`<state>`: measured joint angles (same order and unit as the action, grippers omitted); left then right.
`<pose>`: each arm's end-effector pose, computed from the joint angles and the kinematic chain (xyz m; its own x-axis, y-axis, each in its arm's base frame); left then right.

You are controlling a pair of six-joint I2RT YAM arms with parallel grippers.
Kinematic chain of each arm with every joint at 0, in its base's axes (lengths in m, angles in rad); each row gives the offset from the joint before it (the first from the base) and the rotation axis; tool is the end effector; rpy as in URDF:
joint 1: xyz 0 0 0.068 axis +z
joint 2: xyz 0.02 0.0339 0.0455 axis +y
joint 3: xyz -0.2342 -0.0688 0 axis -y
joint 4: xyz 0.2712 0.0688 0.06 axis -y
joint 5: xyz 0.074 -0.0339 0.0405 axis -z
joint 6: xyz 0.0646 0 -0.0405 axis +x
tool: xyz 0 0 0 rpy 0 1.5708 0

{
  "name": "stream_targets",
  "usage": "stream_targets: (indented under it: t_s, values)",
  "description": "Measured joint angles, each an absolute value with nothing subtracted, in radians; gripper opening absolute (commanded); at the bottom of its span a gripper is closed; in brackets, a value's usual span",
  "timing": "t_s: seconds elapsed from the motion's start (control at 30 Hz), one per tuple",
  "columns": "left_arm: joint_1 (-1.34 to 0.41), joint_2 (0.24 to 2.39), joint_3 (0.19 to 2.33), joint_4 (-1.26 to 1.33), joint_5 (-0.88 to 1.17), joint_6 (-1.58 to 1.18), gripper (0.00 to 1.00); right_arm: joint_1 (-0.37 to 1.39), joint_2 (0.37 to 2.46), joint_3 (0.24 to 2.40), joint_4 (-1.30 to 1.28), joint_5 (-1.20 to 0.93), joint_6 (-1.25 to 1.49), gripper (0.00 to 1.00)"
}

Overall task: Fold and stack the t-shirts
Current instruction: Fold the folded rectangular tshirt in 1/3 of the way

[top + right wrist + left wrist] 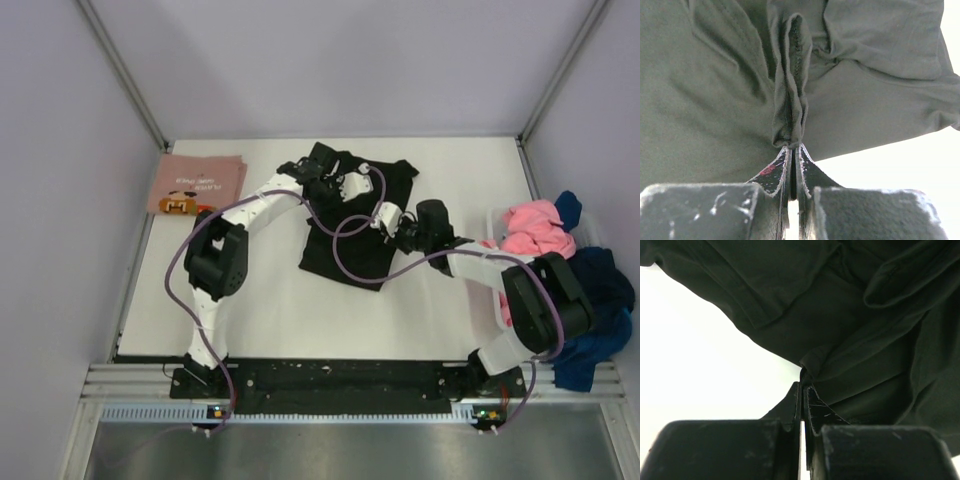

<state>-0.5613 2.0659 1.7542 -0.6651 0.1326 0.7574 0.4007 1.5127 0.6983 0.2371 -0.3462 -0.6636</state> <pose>0.4061 -0.2654 0.1791 -0.1042 0.8700 -0.4819 0.9109 0.2781 0.3049 0.3129 0.1564 0.1177 -0.0086 -0.6329 -0.7742 -0.8048 0.4638 -0.3702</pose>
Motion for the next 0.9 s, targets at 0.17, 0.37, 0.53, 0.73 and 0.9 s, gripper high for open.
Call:
stream_targets:
  t_s: [0.17, 0.37, 0.53, 0.73, 0.9]
  values:
    - [-0.559, 2.113, 1.775, -0.640, 0.106, 0.756, 0.36, 0.387, 1.581, 0.730, 0.240, -0.343, -0.680, 0.00]
    - [-0.551, 2.153, 1.843, -0.630, 0.068, 0.758, 0.55, 0.377, 1.669, 0.789, 0.237, -0.332, -0.680, 0.01]
    - [-0.516, 2.147, 1.932, -0.679, 0.178, 0.828, 0.48, 0.364, 1.691, 0.830, 0.247, -0.340, -0.672, 0.02]
    - [-0.479, 2.083, 1.807, -0.847, 0.402, 1.086, 0.52, 0.360, 1.691, 0.836, 0.252, -0.380, -0.683, 0.02]
    - [-0.472, 2.091, 1.749, -0.875, 0.440, 1.154, 0.52, 0.360, 1.691, 0.836, 0.239, -0.420, -0.698, 0.02]
